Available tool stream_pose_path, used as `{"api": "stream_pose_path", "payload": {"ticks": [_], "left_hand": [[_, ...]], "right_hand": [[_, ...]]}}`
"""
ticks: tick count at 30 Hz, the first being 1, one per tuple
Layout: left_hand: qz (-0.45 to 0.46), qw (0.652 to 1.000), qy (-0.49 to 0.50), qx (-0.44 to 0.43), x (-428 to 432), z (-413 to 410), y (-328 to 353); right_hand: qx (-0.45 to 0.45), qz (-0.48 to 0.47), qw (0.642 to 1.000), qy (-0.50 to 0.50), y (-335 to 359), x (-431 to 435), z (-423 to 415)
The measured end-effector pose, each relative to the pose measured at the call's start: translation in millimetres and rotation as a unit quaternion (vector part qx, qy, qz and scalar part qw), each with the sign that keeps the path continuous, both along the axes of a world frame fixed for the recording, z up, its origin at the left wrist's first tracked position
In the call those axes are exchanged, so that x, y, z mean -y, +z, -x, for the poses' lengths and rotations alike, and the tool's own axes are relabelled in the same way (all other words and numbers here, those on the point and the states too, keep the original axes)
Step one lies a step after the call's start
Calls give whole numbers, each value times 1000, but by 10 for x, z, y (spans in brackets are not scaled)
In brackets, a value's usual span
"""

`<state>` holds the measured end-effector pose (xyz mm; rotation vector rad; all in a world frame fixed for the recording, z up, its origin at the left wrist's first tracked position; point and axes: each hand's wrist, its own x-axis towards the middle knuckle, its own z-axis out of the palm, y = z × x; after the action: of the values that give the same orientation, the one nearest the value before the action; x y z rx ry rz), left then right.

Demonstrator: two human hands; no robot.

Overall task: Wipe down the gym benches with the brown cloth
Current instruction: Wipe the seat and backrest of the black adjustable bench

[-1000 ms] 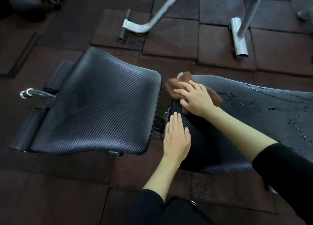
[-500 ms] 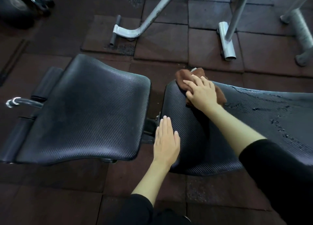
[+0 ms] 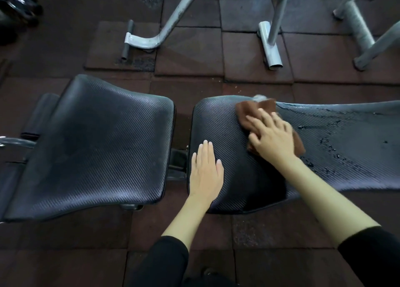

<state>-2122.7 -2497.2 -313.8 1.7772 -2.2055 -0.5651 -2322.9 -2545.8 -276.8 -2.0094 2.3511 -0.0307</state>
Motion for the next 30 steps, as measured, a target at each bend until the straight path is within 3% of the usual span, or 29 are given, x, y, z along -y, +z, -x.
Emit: {"api": "stream_pose_path", "payload": {"ticks": [7, 12, 21, 26, 30], "left_hand": [[4, 999, -46, 27, 36, 181, 31], [-1, 998, -54, 31, 42, 205, 9], [10, 998, -69, 7, 45, 164, 17], [14, 997, -70, 4, 36, 180, 19], [13, 998, -67, 1, 43, 183, -9]], "right_hand": [[16, 75, 961, -267, 290, -404, 868], [25, 63, 944, -323, 233, -216, 639], [36, -21, 985, -168, 113, 365, -169], [7, -36, 999, -32, 135, 211, 25], [-10, 1, 997, -74, 190, -85, 389]]}}
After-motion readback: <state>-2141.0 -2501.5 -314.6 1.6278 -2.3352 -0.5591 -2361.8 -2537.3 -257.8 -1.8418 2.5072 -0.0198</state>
